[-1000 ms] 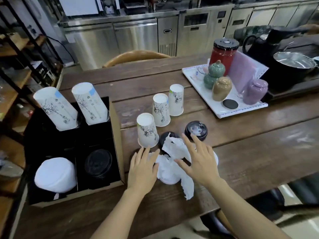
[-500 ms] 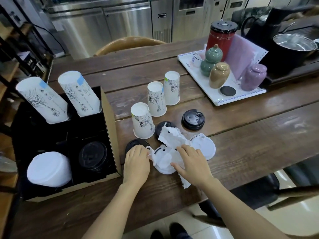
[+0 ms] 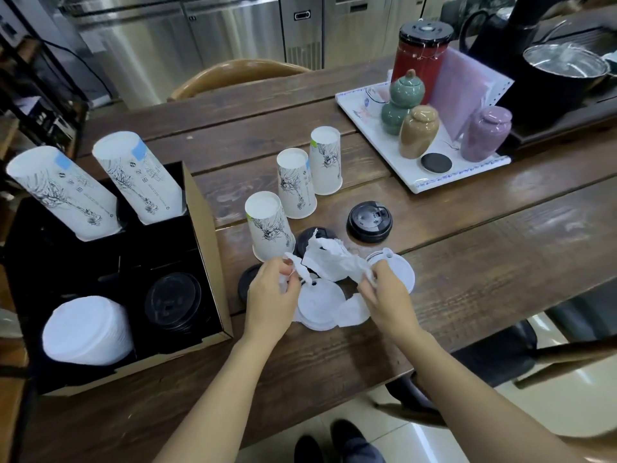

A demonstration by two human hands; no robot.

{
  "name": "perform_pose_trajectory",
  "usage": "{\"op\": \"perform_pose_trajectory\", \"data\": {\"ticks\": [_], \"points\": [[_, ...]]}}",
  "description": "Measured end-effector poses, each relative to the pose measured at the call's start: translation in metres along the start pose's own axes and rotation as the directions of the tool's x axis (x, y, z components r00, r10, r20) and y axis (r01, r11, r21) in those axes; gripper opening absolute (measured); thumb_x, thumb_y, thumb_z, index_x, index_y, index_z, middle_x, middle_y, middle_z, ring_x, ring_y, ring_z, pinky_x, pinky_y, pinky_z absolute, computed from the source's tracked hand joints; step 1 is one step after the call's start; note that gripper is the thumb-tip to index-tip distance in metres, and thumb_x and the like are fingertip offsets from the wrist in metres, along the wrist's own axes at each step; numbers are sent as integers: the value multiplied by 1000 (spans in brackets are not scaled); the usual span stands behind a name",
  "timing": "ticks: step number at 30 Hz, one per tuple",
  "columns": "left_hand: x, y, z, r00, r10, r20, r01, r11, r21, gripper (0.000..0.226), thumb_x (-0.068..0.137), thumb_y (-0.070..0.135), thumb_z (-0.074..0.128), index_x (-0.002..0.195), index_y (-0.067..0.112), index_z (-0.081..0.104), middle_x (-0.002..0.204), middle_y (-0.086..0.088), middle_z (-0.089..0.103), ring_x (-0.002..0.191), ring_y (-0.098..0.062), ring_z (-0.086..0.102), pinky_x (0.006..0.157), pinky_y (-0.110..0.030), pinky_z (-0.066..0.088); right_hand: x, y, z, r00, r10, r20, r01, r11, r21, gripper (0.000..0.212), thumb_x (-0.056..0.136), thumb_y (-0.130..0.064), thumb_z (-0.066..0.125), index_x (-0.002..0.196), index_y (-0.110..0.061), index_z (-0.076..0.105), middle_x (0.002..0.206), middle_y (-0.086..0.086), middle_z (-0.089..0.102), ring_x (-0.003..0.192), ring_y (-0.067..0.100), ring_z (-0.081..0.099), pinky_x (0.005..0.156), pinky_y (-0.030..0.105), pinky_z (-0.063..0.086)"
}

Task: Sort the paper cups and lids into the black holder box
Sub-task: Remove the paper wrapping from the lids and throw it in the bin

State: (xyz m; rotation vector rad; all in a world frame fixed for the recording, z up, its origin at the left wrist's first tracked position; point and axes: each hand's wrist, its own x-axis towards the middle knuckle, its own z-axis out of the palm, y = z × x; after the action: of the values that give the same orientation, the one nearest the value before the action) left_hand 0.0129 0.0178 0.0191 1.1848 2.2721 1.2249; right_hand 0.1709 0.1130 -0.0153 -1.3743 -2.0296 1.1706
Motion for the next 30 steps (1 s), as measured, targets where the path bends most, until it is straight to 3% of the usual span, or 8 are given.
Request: {"op": "perform_pose_trajectory", "data": {"ticks": [3, 6, 10, 13, 15, 21, 26, 30], "points": [[6, 8, 6, 999, -19, 38, 20, 999, -28, 12, 85, -2, 52, 80, 9, 50, 71, 6, 52, 66, -10, 45, 56, -16, 34, 0, -11, -17, 997, 43, -68, -39, 998, 48, 13, 89, 0, 39, 88, -12, 37, 67, -2, 34, 59, 14, 30, 50, 25, 24], [10, 14, 12, 998, 1, 70, 0, 1000, -8, 21, 83, -10, 39, 78, 10, 42, 65, 7, 43, 60, -10, 40, 54, -16, 33, 4, -19, -28, 986, -24, -167, 26, 1000, 13, 28, 89, 3, 36, 111, -7, 51, 80, -2, 47, 75, 18, 45, 61, 28, 32], [16, 14, 22, 995, -22, 93, 22, 1000, 4, 28, 82, -8, 42, 75, 19, 37, 70, 5, 42, 67, -20, 39, 54, -24, 30, 16, -18, -28, 987, 24, -158, -34, 998, -58, 19, 91, -22, 51, 103, -11, 62, 79, -5, 39, 81, 22, 47, 71, 31, 35], [17, 15, 28, 985, -17, 169, 3, 997, 78, 18, 83, 9, 58, 94, 16, 46, 89, 3, 47, 88, -18, 44, 69, -28, 36, 29, -21, -25, 998, 36, -44, -44, 978, -205, 46, 81, -45, 65, 121, -22, 59, 104, 3, 52, 100, 20, 53, 76, 29, 34], [16, 13, 33, 970, -17, 241, -27, 983, 179, 31, 86, 23, 60, 115, 18, 52, 103, 0, 48, 100, -16, 44, 79, -30, 41, 40, -23, -18, 998, 28, 53, -13, 966, -258, 56, 78, -47, 67, 128, -27, 53, 108, 3, 51, 104, 23, 55, 77, 30, 37], [16, 5, 50, 948, -44, 314, -106, 888, 447, 39, 89, 38, 55, 126, 23, 54, 106, -6, 45, 103, -23, 43, 90, -34, 42, 59, -20, 1, 993, 21, 115, 31, 899, -436, 24, 89, -30, 57, 106, -16, 67, 93, 7, 49, 92, 33, 60, 71, 38, 44], [18, 9, 59, 955, -1, 298, -158, 846, 509, 44, 90, 44, 52, 130, 26, 49, 110, -6, 46, 104, -25, 43, 88, -31, 38, 70, -15, -8, 998, 27, 57, -22, 996, -88, 17, 89, -19, 53, 83, -4, 60, 86, 14, 59, 75, 22, 51, 58, 28, 34], [26, 15, 75, 948, 10, 319, -201, 794, 573, 56, 85, 49, 56, 136, 31, 42, 118, -8, 44, 110, -28, 41, 90, -33, 35, 71, -18, -25, 998, 59, 18, -60, 995, 84, 25, 87, -16, 53, 67, -5, 45, 64, 7, 38, 57, 15, 31, 55, 29, 25]]}}
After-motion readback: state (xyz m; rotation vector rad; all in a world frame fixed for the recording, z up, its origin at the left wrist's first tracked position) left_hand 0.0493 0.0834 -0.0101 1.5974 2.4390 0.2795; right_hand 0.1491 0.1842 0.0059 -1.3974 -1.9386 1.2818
